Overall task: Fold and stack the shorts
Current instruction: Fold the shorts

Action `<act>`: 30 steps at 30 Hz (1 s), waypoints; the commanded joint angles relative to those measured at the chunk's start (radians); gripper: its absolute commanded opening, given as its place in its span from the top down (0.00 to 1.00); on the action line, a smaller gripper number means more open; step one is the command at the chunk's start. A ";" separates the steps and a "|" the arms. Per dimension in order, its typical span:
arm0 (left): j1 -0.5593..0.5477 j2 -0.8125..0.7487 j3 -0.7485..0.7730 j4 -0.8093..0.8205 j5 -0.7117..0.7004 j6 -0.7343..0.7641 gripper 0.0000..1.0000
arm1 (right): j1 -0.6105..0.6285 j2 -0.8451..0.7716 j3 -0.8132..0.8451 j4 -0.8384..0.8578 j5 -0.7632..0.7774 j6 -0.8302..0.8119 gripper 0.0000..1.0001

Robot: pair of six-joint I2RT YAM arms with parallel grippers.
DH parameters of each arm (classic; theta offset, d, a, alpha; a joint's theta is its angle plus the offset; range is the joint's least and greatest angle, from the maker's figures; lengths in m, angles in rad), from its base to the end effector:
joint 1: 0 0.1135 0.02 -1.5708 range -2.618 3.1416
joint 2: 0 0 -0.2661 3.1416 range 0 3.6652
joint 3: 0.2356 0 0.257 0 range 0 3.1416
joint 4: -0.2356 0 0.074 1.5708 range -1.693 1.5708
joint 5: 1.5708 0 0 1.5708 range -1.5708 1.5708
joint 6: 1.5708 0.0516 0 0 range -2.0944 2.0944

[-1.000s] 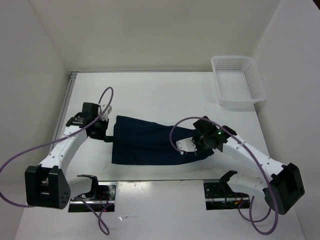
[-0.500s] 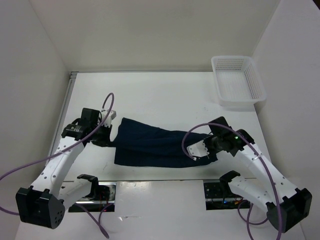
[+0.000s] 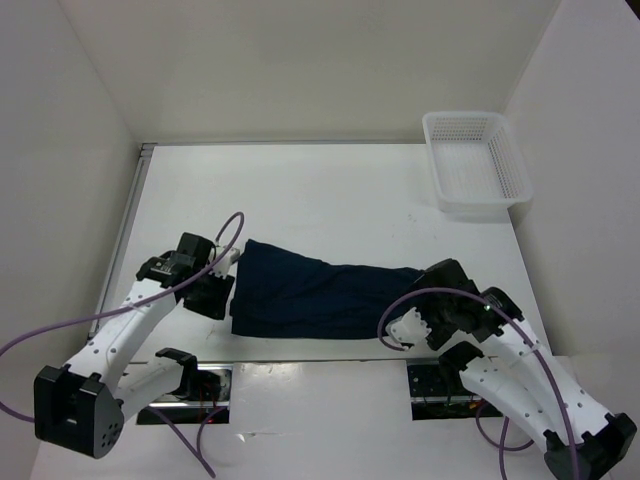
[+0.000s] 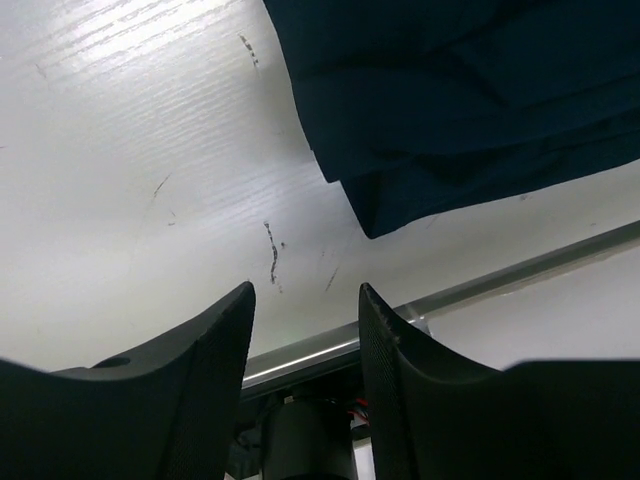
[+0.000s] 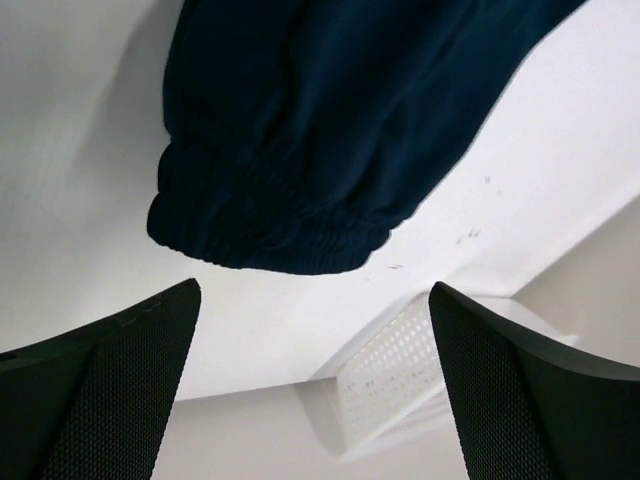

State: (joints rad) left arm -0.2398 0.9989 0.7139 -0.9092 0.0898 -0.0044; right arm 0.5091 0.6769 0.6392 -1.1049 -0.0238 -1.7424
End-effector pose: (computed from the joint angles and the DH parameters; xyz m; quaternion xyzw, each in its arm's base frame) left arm 0.1726 -0.0470 0.2080 0.1236 0.9736 -0.0665 0.1802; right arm 0.1013 0.0580 0.2165 -0.8830 0.4184 -0.1134 0.1800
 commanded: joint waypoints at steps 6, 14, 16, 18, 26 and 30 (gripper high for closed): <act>0.057 0.148 0.125 0.263 0.018 0.004 0.44 | 0.011 0.004 0.184 0.274 -0.186 0.324 0.00; 0.057 0.576 0.357 0.499 0.033 0.004 0.34 | -0.162 0.689 0.418 0.307 -0.304 0.855 0.07; 0.057 0.645 0.409 0.500 0.033 0.004 0.33 | -0.208 0.835 0.442 0.307 -0.352 0.906 0.08; 0.057 0.681 0.420 0.490 0.033 0.004 0.32 | -0.254 0.851 0.415 0.361 -0.343 0.893 0.08; 0.010 0.759 0.368 0.521 0.071 0.004 0.27 | -0.294 0.882 0.329 0.318 -0.271 0.797 0.06; 0.010 0.788 0.345 0.547 0.071 0.004 0.31 | -0.294 0.882 0.234 0.428 -0.220 0.810 0.11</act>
State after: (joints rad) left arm -0.2314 1.7596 1.0767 -0.3985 0.1371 -0.0044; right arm 0.2214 1.5768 0.9207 -0.7422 -0.2836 -0.9306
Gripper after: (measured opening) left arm 0.698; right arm 0.904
